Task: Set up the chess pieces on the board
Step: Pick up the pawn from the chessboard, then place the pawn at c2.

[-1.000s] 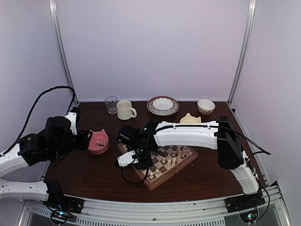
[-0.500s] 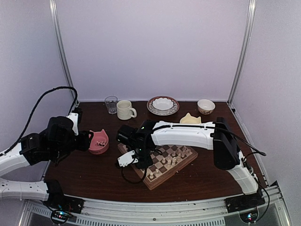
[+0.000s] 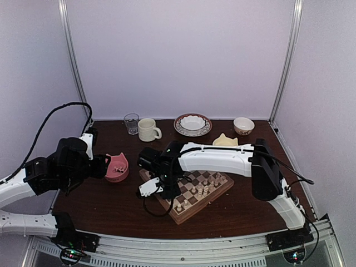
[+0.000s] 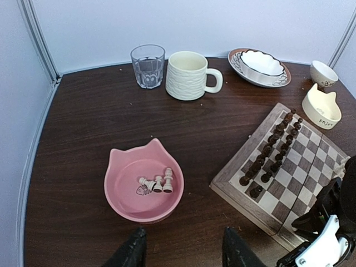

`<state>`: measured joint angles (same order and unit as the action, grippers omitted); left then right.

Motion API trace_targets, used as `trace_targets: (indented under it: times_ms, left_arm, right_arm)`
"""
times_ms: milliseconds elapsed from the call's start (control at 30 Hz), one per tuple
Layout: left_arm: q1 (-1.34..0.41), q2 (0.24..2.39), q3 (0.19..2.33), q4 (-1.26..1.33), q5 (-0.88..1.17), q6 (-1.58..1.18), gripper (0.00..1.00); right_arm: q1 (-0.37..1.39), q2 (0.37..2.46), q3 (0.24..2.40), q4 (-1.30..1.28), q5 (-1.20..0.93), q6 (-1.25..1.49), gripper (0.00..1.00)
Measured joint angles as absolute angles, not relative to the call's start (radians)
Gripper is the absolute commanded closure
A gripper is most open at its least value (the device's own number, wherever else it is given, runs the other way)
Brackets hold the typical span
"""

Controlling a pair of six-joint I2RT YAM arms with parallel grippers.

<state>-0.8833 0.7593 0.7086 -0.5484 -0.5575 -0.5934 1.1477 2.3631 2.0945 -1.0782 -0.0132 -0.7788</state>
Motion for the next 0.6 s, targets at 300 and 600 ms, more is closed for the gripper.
trace_targets:
  times_ms: [300, 600]
  left_arm:
    - [-0.883, 0.773, 0.708, -0.541, -0.538, -0.593, 0.53]
    - [-0.883, 0.78, 0.692, -0.475, -0.451, -0.568, 0.53]
  right_arm:
    - [1.148, 2.13, 1.796, -0.839, -0.076, -0.698, 0.97]
    - [1.138, 1.726, 1.315, -0.328, -0.152, -0.5, 0.99]
